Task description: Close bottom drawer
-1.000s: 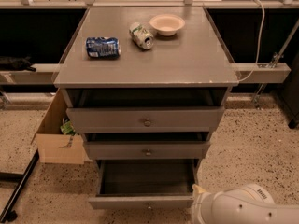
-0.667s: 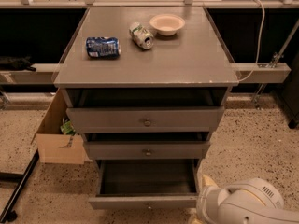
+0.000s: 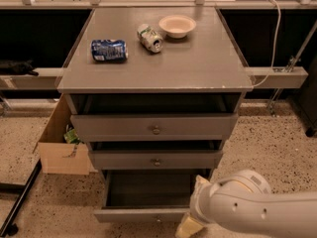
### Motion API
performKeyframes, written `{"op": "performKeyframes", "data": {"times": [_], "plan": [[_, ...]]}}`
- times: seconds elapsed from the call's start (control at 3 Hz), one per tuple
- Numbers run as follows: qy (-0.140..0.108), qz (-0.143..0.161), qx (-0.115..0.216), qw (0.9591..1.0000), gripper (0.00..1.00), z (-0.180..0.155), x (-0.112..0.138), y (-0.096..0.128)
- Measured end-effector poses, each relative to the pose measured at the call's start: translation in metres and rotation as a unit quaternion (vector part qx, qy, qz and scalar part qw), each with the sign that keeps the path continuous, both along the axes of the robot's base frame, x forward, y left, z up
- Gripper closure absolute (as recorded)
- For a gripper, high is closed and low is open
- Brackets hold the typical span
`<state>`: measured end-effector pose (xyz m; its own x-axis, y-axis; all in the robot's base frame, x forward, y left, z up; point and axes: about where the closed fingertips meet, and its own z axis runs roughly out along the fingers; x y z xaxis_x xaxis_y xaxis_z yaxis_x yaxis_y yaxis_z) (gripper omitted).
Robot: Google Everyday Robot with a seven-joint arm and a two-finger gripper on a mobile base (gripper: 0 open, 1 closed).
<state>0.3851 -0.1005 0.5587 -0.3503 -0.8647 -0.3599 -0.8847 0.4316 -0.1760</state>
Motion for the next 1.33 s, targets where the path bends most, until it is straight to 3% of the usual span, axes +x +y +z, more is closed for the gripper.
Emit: {"op": "performKeyframes", "data": {"times": [0.33, 0.67, 1.0, 1.33], "plan": [[0.037, -0.015, 0.050, 0.9980, 0.00, -0.029, 0.034, 0.058], [0.036, -0.016, 0.046, 0.9981, 0.00, -0.028, 0.035, 0.056], [0.051, -0.027, 0.001, 0.9983, 0.00, -0.034, 0.041, 0.036], [0.057, -0.037, -0.060, 0.9959, 0.00, -0.036, 0.041, 0.007]]}}
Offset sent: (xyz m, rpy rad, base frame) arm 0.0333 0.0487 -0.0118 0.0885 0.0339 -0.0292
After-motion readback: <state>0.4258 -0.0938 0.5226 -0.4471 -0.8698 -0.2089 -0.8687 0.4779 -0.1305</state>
